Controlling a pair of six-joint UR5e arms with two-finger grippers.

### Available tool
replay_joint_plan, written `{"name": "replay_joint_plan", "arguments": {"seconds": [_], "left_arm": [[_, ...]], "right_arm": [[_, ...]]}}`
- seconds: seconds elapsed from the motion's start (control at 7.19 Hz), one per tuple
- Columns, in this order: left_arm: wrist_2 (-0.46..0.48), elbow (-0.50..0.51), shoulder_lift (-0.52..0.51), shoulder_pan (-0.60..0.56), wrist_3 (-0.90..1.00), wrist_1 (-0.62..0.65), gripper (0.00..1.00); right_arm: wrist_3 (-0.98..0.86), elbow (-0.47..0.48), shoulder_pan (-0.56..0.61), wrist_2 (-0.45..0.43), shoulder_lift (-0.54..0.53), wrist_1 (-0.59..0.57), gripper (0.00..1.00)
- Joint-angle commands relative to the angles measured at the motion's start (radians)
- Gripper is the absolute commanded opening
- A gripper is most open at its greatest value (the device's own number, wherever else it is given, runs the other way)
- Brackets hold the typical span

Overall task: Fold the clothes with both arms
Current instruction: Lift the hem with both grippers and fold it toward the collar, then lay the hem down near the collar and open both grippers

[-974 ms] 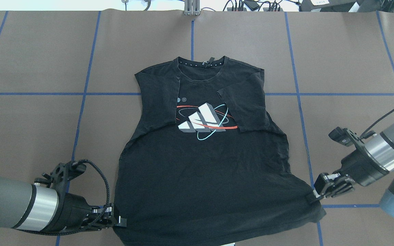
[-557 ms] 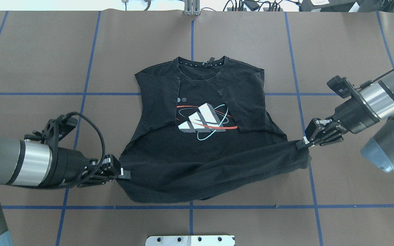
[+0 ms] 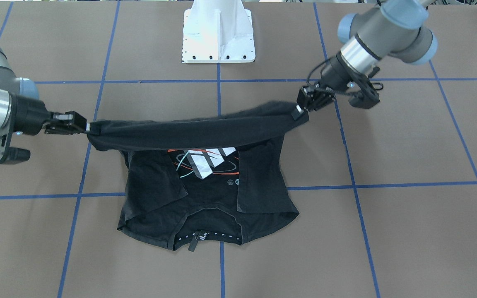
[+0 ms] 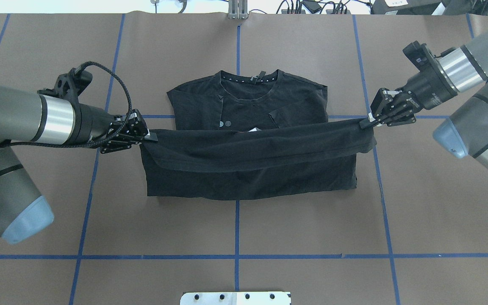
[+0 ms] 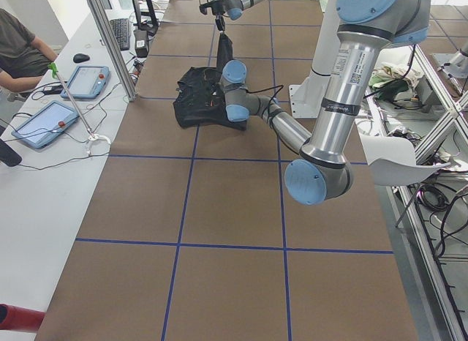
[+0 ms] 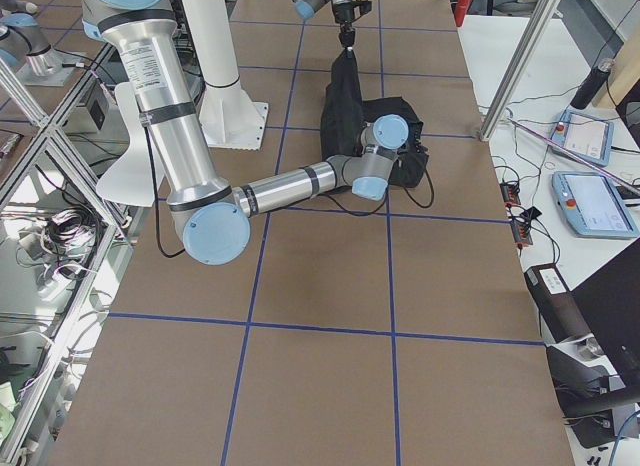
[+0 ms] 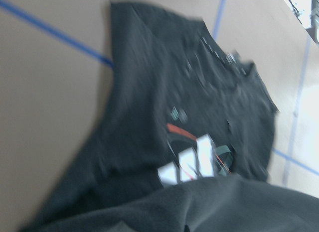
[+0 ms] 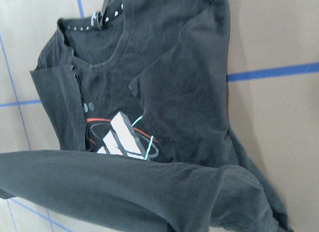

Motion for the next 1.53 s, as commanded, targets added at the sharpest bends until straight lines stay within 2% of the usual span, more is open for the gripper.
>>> {"name": "replay_joint_plan", "arguments": {"seconds": [0.0, 0.28, 0.97, 1.11, 1.25, 1.39], "left_arm": [[0.001, 0.201, -0.112, -0.021, 0.030, -0.004, 0.00], [0.001, 0.273, -0.140, -0.020, 0.029, -0.051, 0.00], [0.008, 0.276, -0.186, -0.021, 0.026, -0.059, 0.00], [0.010, 0.290, -0.185, -0.021, 0.027, -0.056, 0.10], [0.037, 0.310, -0.186, -0.020, 0.030, -0.058, 0.81], [0.065, 0.314, -0.186, -0.021, 0.032, -0.053, 1.00]], "right_arm": [[-0.004, -0.172, 0.011, -0.073, 0.095, 0.000, 0.00], [-0.002, -0.199, 0.003, -0.124, 0.107, 0.000, 0.00], [-0.001, -0.210, -0.034, -0.196, 0.150, 0.000, 0.00], [-0.001, -0.217, -0.034, -0.196, 0.149, 0.000, 0.00], [-0.001, -0.226, -0.034, -0.196, 0.149, -0.002, 0.39], [0.001, -0.230, -0.032, -0.198, 0.150, -0.006, 0.99]]}}
